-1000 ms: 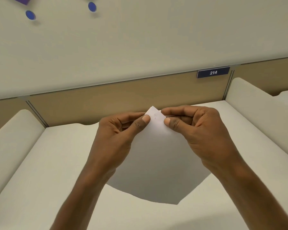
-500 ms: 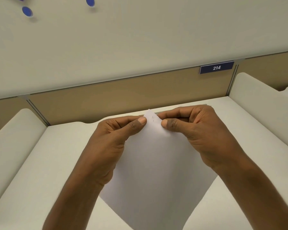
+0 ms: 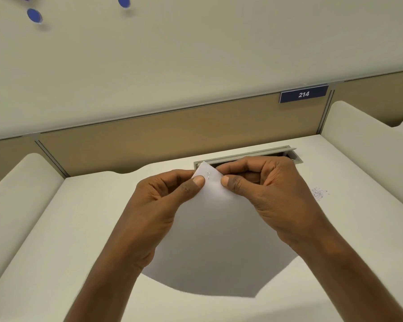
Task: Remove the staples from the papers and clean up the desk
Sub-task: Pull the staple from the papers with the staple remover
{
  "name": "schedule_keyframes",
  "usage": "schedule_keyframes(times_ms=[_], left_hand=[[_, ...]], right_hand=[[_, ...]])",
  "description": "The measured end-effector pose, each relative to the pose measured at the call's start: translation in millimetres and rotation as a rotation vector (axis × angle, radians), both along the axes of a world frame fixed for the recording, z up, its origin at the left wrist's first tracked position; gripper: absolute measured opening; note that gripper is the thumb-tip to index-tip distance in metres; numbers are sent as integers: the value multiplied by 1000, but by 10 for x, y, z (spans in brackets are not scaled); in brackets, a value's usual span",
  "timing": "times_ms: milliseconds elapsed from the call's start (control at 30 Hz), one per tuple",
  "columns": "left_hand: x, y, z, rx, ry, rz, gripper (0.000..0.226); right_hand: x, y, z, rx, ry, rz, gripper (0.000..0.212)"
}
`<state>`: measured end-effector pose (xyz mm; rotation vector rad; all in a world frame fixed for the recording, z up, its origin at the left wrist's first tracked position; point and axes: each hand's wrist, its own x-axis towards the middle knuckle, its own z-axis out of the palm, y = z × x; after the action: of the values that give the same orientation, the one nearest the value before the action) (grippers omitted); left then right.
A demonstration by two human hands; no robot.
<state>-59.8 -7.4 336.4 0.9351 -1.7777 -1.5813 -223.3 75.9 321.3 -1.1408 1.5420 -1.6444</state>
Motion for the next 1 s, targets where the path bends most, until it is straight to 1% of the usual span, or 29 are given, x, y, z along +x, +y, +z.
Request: schedule_keyframes(times_ms=[100, 200, 233, 300, 367, 400, 467, 567, 600, 667, 700, 800, 833, 867, 900, 1000], left_hand=[[5, -10, -72, -60, -27, 35, 18], [27, -65, -178, -55, -51, 114, 15], [42, -96, -220, -35, -63, 142, 15], [89, -212, -342, 41, -82, 200, 14], [151, -372, -512, 122, -94, 265, 13], [172, -460, -607, 153, -106, 295, 16], [188, -622, -828, 221, -128, 338, 28], [103, -816, -1206, 358, -142, 310, 27], [55, -868, -1347, 390, -154, 306, 30], [-39, -972, -1650, 432, -182, 310, 49], [-85, -1014, -1791, 455, -193, 310, 49], [-241, -1077, -2151, 479, -225, 309, 22], [-290, -1086, -2245, 484, -239, 316, 18], [-331, -1102, -2349, 490, -245, 323, 16], [-369, -1119, -2438, 497, -251, 327, 15], [-465, -1171, -2671, 531, -271, 323, 20]], right_hand=[[52, -38, -51, 17, 7, 28, 14], [48, -88, -110, 69, 71, 75, 12], [16, -111, -155, 108, 131, 103, 12], [-101, -165, -323, 236, 338, 168, 19], [-250, -218, -585, 393, 495, 227, 35], [-331, -242, -734, 450, 507, 247, 40], [-477, -280, -1000, 526, 451, 274, 44], [-674, -371, -1307, 619, 360, 318, 35], [-733, -417, -1401, 649, 349, 331, 34], [-843, -514, -1603, 698, 356, 354, 34], [-902, -566, -1705, 726, 376, 364, 36], [-1089, -703, -2025, 820, 433, 353, 42], [-1143, -746, -2128, 828, 436, 358, 51], [-1191, -788, -2236, 825, 441, 368, 62], [-1233, -822, -2336, 815, 451, 377, 68], [-1349, -917, -2593, 811, 485, 392, 69]])
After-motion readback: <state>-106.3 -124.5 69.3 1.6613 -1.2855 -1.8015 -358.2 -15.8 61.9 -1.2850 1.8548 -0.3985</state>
